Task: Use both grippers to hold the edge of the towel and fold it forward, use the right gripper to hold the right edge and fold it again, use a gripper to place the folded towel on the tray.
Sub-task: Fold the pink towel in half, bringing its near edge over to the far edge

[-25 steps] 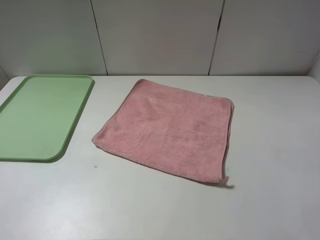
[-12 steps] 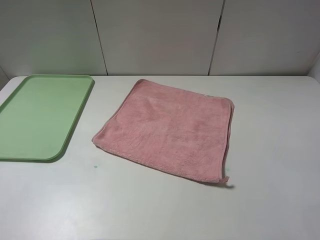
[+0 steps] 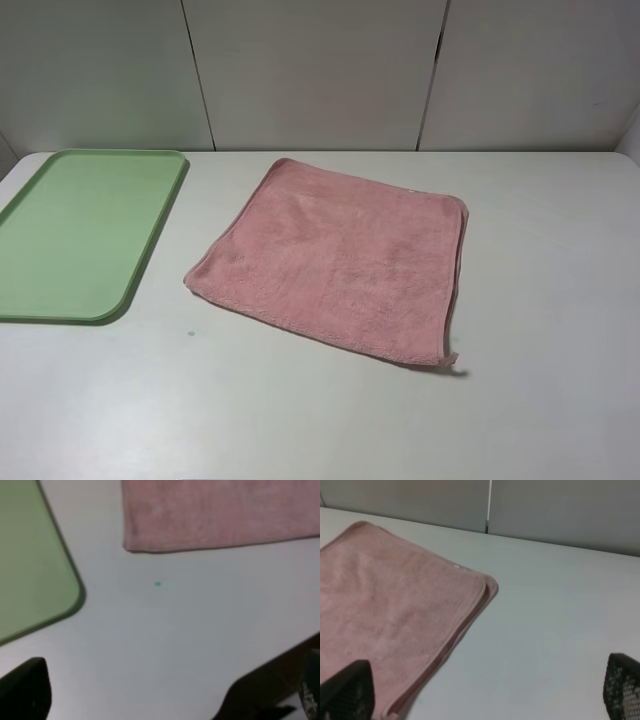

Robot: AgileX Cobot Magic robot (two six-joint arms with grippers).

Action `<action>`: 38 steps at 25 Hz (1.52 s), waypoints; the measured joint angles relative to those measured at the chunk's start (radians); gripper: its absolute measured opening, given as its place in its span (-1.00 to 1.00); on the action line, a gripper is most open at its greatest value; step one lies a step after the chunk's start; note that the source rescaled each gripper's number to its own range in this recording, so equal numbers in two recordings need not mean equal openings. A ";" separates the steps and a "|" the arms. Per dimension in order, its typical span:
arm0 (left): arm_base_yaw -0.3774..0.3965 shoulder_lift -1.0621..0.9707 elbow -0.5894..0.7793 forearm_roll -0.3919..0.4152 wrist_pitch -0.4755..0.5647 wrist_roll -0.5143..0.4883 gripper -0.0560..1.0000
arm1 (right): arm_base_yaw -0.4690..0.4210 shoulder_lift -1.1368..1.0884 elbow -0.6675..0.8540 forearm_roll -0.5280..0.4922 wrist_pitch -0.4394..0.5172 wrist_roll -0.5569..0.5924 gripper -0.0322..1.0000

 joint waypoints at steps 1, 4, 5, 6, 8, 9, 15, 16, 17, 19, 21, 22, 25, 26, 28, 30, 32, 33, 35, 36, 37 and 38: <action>-0.022 0.032 -0.019 0.000 0.001 0.000 0.98 | 0.002 0.026 -0.021 0.004 0.000 0.000 1.00; -0.088 0.140 -0.072 0.032 0.003 0.000 0.98 | 0.002 0.114 -0.068 0.010 0.000 -0.005 1.00; -0.108 0.178 -0.091 0.055 0.003 0.000 0.97 | 0.002 0.143 -0.080 0.011 0.000 -0.013 1.00; -0.130 0.216 -0.110 0.079 0.004 0.000 0.97 | 0.002 0.173 -0.090 0.011 0.000 -0.022 1.00; -0.172 0.288 -0.143 0.149 0.009 0.005 0.97 | 0.002 0.227 -0.102 0.011 0.000 -0.056 1.00; -0.187 0.326 -0.160 0.187 0.012 0.010 0.97 | 0.002 0.256 -0.105 0.011 0.000 -0.071 1.00; -0.245 0.521 -0.235 0.341 0.006 0.060 0.97 | 0.002 0.420 -0.109 0.011 -0.027 -0.188 1.00; -0.251 0.553 -0.246 0.357 0.001 0.074 0.97 | 0.002 0.449 -0.109 0.011 -0.037 -0.202 1.00; -0.261 0.584 -0.255 0.369 -0.005 0.091 0.97 | 0.002 0.478 -0.109 0.011 -0.049 -0.219 1.00; -0.276 0.639 -0.273 0.394 -0.018 0.132 0.97 | 0.002 0.530 -0.110 0.011 -0.070 -0.249 1.00; -0.283 0.696 -0.281 0.414 -0.045 0.181 0.97 | 0.002 0.582 -0.110 0.011 -0.098 -0.270 1.00; -0.284 0.720 -0.282 0.426 -0.059 0.202 0.97 | 0.002 0.604 -0.110 0.011 -0.108 -0.276 1.00; -0.285 0.804 -0.282 0.458 -0.108 0.262 0.97 | 0.002 0.679 -0.110 0.011 -0.143 -0.306 1.00; -0.285 0.827 -0.282 0.467 -0.121 0.287 0.97 | 0.002 0.699 -0.110 0.011 -0.153 -0.327 1.00; -0.285 0.878 -0.282 0.475 -0.154 0.343 0.97 | 0.002 0.746 -0.111 0.011 -0.167 -0.371 1.00; -0.285 0.922 -0.282 0.480 -0.189 0.394 0.97 | 0.002 0.791 -0.111 0.011 -0.184 -0.429 1.00; -0.285 0.965 -0.282 0.481 -0.227 0.442 0.97 | 0.002 0.839 -0.111 0.011 -0.194 -0.480 1.00; -0.285 0.981 -0.282 0.481 -0.242 0.458 0.97 | 0.002 0.859 -0.111 0.012 -0.198 -0.509 1.00; -0.285 1.014 -0.282 0.482 -0.281 0.491 0.97 | 0.002 0.904 -0.111 0.029 -0.212 -0.567 1.00; -0.285 1.027 -0.282 0.485 -0.302 0.504 0.97 | 0.002 0.922 -0.111 0.046 -0.216 -0.607 1.00; -0.285 1.042 -0.282 0.485 -0.321 0.524 0.97 | 0.002 0.944 -0.111 0.064 -0.217 -0.654 1.00; -0.285 1.056 -0.282 0.486 -0.341 0.545 0.97 | 0.002 0.965 -0.111 0.081 -0.218 -0.698 1.00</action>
